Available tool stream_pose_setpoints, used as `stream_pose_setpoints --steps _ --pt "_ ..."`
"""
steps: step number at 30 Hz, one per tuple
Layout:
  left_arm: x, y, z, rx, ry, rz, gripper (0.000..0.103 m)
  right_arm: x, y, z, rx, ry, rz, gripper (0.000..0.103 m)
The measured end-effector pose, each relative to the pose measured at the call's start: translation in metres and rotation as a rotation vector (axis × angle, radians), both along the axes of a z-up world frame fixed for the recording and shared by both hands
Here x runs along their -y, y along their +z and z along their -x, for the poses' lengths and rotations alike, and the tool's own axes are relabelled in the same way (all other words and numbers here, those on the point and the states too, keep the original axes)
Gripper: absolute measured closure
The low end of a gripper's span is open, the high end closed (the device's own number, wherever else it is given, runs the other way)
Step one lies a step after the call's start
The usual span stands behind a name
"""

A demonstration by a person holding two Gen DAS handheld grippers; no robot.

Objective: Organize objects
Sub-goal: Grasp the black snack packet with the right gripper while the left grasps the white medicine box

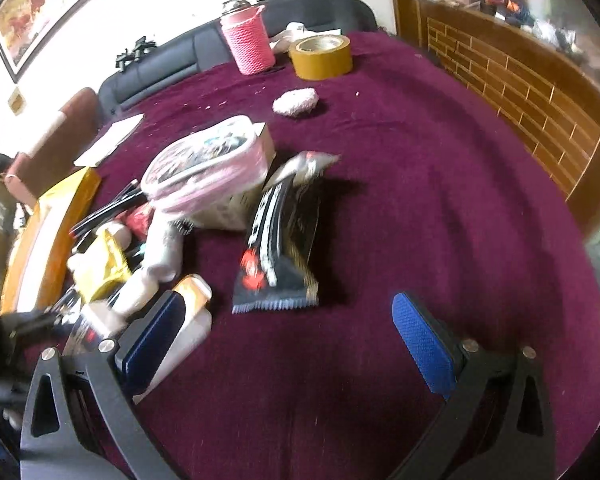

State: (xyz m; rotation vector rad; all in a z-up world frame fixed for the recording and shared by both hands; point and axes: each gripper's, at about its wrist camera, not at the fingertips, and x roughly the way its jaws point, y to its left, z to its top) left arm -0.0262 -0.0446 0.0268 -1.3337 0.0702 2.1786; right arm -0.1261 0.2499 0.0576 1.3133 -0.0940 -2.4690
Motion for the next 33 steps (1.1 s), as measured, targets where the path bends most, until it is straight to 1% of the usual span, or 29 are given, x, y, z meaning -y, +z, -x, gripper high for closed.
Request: stream_pose_setpoints --steps 1,3,4,6,8,9,10,11,12,13,15,18,20,22,24,33 --pt "0.000 -0.001 0.001 0.003 0.013 0.000 0.061 0.004 0.001 0.005 -0.019 -0.002 -0.026 0.000" --pt "-0.003 -0.004 0.003 0.010 0.040 0.012 0.062 0.017 -0.002 0.017 -0.025 -0.015 -0.121 0.001" --pt "-0.005 -0.004 0.005 0.006 0.062 0.013 0.062 0.022 -0.004 0.024 -0.022 -0.019 -0.145 0.006" --pt "-0.009 -0.004 0.003 -0.020 0.083 0.036 0.062 0.032 -0.011 0.037 0.001 -0.031 -0.177 0.016" --pt "-0.012 -0.005 0.000 -0.048 0.097 0.049 0.063 0.037 -0.019 0.048 0.025 -0.044 -0.194 0.037" --pt "-0.012 -0.005 -0.002 -0.061 0.098 0.056 0.064 0.040 -0.026 0.053 0.049 -0.041 -0.205 0.039" --pt "-0.014 -0.005 -0.004 -0.073 0.097 0.064 0.064 0.039 -0.032 0.056 0.074 -0.041 -0.181 0.042" --pt "-0.014 -0.005 -0.006 -0.087 0.099 0.069 0.065 0.038 -0.036 0.058 0.086 -0.042 -0.156 0.051" --pt "-0.015 -0.006 -0.008 -0.102 0.101 0.066 0.065 0.037 -0.038 0.057 0.085 -0.038 -0.136 0.055" --pt "-0.014 -0.006 -0.009 -0.110 0.103 0.063 0.065 0.037 -0.038 0.053 0.054 -0.040 -0.143 0.064" --pt "-0.012 -0.005 -0.007 -0.113 0.110 0.044 0.065 0.033 -0.036 0.044 0.017 -0.043 -0.124 0.074" --pt "-0.006 -0.002 -0.007 -0.118 0.122 0.024 0.065 0.020 -0.036 0.026 0.023 -0.050 -0.028 0.077" --pt "-0.004 0.001 -0.008 -0.126 0.125 0.016 0.065 0.012 -0.033 0.010 0.001 -0.053 0.013 0.078" --pt "-0.004 0.002 -0.009 -0.141 0.122 0.022 0.065 0.003 -0.030 -0.002 -0.003 -0.063 0.033 0.078" --pt "-0.003 0.005 -0.011 -0.153 0.123 0.021 0.065 -0.003 -0.025 -0.010 -0.007 -0.061 0.080 0.078" --pt "0.013 0.017 -0.012 -0.214 0.186 0.016 0.065 0.022 -0.001 -0.023 -0.034 -0.015 0.094 0.077"
